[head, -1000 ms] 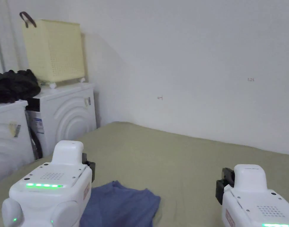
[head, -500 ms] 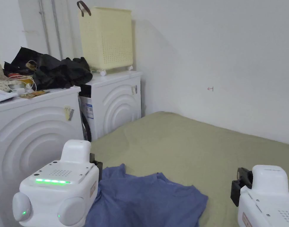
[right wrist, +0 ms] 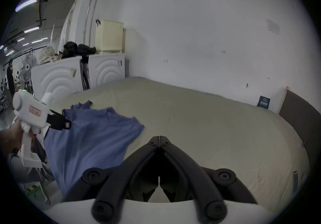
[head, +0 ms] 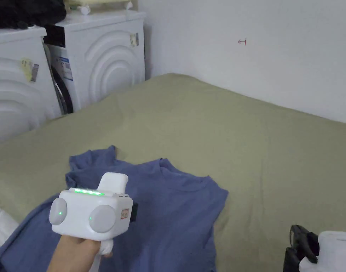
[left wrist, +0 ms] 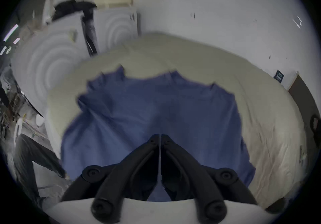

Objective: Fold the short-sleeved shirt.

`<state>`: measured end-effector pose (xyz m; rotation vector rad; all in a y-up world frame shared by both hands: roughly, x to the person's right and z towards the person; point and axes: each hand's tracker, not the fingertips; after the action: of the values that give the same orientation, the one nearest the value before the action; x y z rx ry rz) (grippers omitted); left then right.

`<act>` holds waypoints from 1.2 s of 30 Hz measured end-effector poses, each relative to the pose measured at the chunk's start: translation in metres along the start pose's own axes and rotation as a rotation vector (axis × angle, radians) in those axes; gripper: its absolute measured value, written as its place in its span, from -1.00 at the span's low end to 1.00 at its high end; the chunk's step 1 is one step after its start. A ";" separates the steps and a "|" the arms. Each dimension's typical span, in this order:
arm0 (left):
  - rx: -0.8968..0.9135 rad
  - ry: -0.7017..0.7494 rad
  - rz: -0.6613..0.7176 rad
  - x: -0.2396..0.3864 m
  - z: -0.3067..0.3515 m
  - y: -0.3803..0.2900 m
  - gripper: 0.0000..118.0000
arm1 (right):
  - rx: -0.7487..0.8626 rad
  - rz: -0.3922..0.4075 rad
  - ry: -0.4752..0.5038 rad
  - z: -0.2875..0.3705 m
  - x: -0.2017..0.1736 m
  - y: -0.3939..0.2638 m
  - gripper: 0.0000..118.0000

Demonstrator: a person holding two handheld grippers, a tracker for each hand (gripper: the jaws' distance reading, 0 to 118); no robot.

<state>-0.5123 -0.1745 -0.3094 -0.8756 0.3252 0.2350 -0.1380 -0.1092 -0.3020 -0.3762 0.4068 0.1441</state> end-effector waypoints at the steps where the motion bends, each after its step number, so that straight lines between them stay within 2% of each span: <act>1: -0.043 -0.034 0.000 0.001 -0.013 0.000 -0.60 | -0.016 0.001 -0.006 -0.003 0.002 -0.006 -1.00; 3: -0.142 -0.080 0.010 0.003 -0.039 -0.001 0.67 | -0.042 -0.003 -0.017 -0.007 0.008 -0.015 -1.00; 4: -0.195 -0.078 0.026 0.004 -0.050 -0.004 1.00 | -0.057 -0.005 -0.019 -0.008 0.010 -0.019 -1.00; 7: -0.258 -0.001 -0.062 0.016 -0.070 -0.015 1.00 | -0.088 -0.006 -0.034 -0.006 0.016 -0.030 -1.00; 9: -0.208 0.039 -0.100 0.024 -0.068 -0.016 1.00 | -0.107 -0.016 -0.040 0.002 0.021 -0.034 -1.00; 10: -0.216 0.030 -0.081 0.024 -0.065 -0.015 0.98 | -0.111 -0.023 -0.039 0.008 0.024 -0.035 -1.00; 11: -0.214 0.027 -0.077 0.023 -0.061 -0.013 0.88 | -0.113 -0.025 -0.040 0.014 0.027 -0.035 -1.00; 12: -0.200 0.018 -0.096 0.024 -0.054 -0.013 0.59 | -0.112 -0.027 -0.045 0.021 0.031 -0.035 -1.00; 13: -0.153 0.026 -0.102 0.025 -0.045 -0.012 0.02 | -0.108 -0.024 -0.053 0.030 0.035 -0.035 -1.00; 14: -0.147 0.026 -0.107 0.026 -0.037 -0.010 -0.65 | -0.104 -0.019 -0.063 0.038 0.040 -0.035 -1.00; 15: -0.147 0.017 -0.111 0.028 -0.032 -0.007 -0.98 | -0.100 -0.018 -0.077 0.047 0.045 -0.035 -1.00; 16: -0.130 0.070 -0.099 0.032 -0.024 -0.005 -0.98 | -0.094 -0.022 -0.093 0.056 0.050 -0.035 -1.00; 17: -0.146 0.032 -0.128 0.033 -0.020 -0.004 -0.98 | -0.089 -0.031 -0.098 0.066 0.057 -0.036 -1.00; 19: -0.084 0.051 -0.186 0.044 0.002 -0.001 -0.98 | -0.078 -0.048 -0.113 0.090 0.070 -0.035 -1.00; 21: -0.036 0.010 -0.153 0.053 0.026 0.007 -0.98 | -0.057 -0.043 -0.154 0.112 0.084 -0.036 -1.00; 24: 0.016 -0.040 -0.190 0.080 0.062 0.023 -0.98 | -0.028 -0.066 -0.189 0.143 0.104 -0.035 -1.00; 28: 0.079 -0.097 -0.297 0.148 0.102 0.043 -0.99 | 0.011 -0.090 -0.234 0.185 0.128 -0.035 -1.00; 36: 0.178 -0.384 -0.466 0.327 0.166 0.052 -0.99 | 0.032 -0.132 -0.388 0.253 0.175 -0.051 -1.00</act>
<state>-0.1969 0.0098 -0.3685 -0.6896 -0.2150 -0.0607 0.1229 -0.0479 -0.1419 -0.3331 0.0012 0.0793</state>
